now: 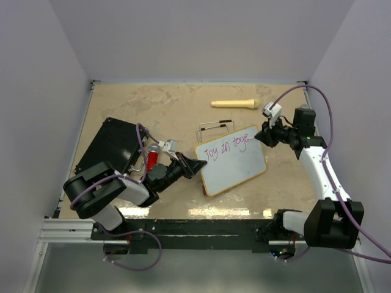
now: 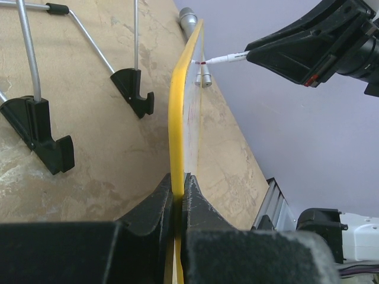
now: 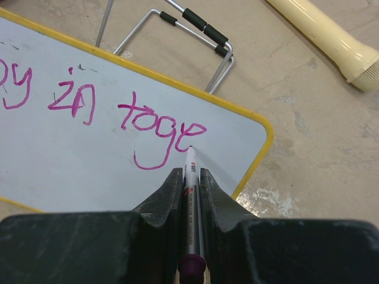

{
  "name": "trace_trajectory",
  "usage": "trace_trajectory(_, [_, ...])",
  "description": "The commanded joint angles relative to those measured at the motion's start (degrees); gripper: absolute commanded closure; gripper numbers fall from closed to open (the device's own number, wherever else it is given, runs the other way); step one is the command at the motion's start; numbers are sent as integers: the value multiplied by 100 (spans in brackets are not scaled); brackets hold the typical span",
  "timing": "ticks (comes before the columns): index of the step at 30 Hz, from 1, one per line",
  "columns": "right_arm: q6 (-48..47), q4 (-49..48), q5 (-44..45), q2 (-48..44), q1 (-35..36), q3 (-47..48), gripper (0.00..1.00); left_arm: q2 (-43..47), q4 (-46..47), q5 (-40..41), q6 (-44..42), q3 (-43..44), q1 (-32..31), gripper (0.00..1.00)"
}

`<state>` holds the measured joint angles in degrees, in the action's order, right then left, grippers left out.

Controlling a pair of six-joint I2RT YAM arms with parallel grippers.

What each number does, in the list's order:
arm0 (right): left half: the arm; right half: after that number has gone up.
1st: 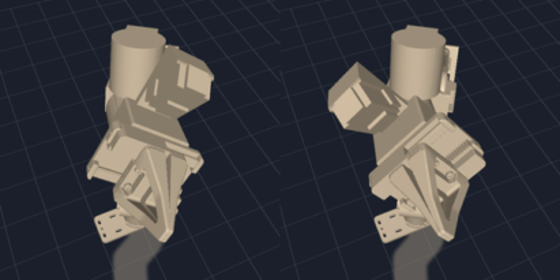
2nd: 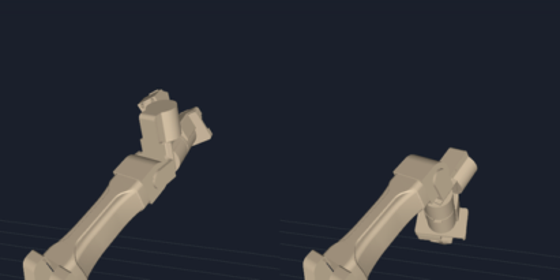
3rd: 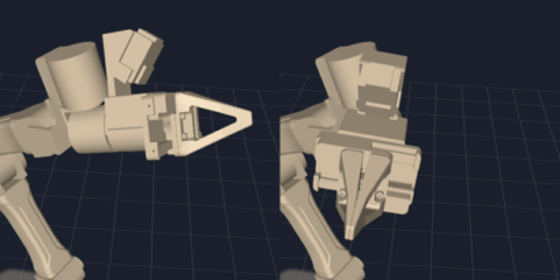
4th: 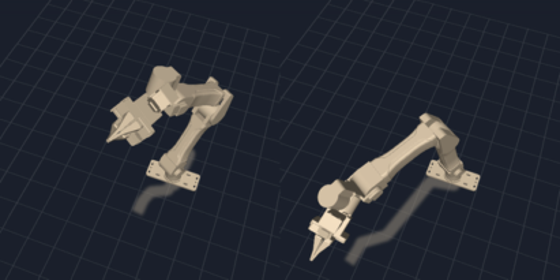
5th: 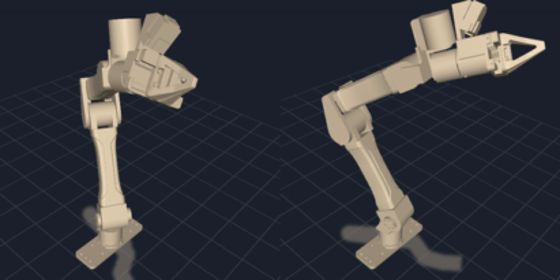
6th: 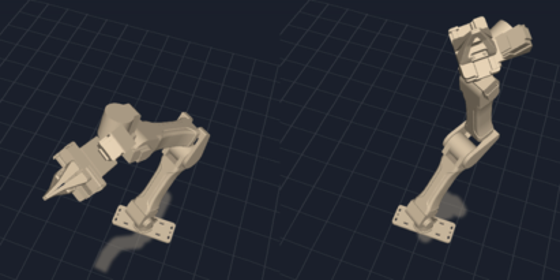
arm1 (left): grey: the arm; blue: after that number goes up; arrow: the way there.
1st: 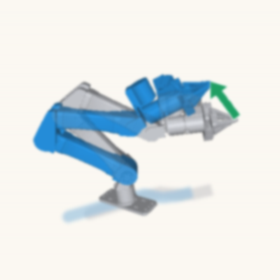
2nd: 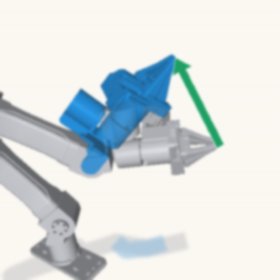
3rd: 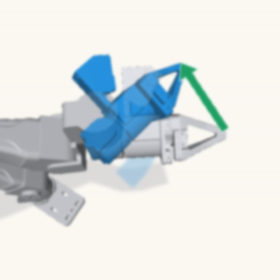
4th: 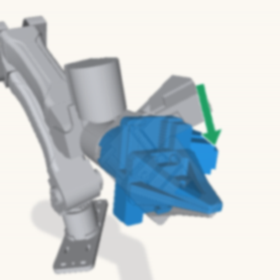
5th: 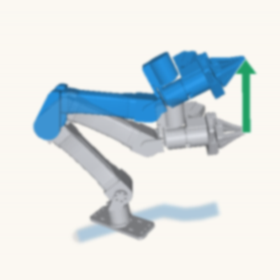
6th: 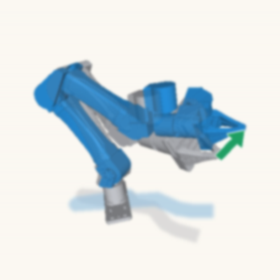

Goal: Write a sentence on the whiteboard

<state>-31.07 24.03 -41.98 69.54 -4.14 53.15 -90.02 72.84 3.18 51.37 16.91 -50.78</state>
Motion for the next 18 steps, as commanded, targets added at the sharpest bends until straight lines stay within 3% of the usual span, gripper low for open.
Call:
trace_trajectory(1, [154,-302,-65,-265,27,100,100,-51,37,-160,-523,-65,-37,100])
trace_trajectory(18, [180,-452,111,-107,27,108,100,-24,-6,-177,-550,-38,-28,100])
